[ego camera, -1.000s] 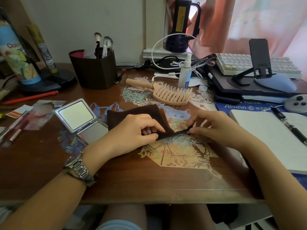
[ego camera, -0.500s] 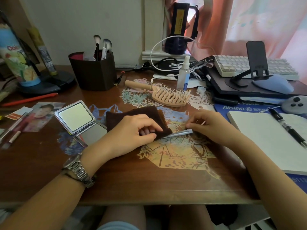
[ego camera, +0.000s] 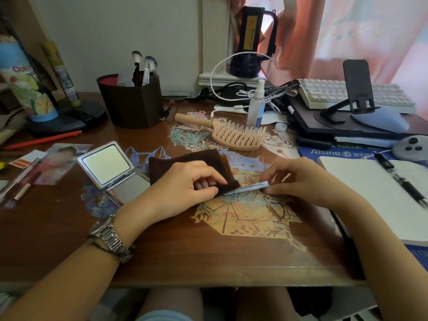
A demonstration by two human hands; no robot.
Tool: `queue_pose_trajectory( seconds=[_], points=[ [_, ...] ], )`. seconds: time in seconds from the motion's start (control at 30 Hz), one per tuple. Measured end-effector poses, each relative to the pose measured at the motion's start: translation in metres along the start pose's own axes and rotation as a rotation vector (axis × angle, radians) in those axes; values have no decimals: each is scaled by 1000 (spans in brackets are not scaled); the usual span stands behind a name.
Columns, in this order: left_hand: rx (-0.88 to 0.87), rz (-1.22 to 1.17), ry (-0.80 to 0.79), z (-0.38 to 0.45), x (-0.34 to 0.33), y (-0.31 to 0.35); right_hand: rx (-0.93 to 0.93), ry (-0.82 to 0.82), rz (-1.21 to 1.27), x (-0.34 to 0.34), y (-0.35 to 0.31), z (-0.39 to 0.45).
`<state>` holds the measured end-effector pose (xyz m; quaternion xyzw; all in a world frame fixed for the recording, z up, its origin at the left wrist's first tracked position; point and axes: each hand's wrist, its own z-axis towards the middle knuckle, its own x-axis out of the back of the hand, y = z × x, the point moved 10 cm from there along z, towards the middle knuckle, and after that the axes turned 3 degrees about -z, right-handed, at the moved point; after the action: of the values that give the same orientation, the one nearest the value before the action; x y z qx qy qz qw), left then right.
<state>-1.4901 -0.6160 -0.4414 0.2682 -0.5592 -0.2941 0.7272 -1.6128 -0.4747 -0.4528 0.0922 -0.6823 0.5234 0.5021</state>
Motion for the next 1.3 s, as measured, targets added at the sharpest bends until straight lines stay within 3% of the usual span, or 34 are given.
queue_pose_trajectory(
  seconds=[0.3,0.87,1.1,1.3],
  points=[
    [-30,25,-23,-1,-4,1,40,-10,-137,-8,-6,5],
    [-37,3,-12,1,-4,2,215,-17,-143,-37,-45,13],
    [-33,-4,-29,0,-5,2,113,-28,-142,-21,-29,9],
    [-26,32,-65,-1,-9,0,-68,59,85,5,1,0]
  ],
)
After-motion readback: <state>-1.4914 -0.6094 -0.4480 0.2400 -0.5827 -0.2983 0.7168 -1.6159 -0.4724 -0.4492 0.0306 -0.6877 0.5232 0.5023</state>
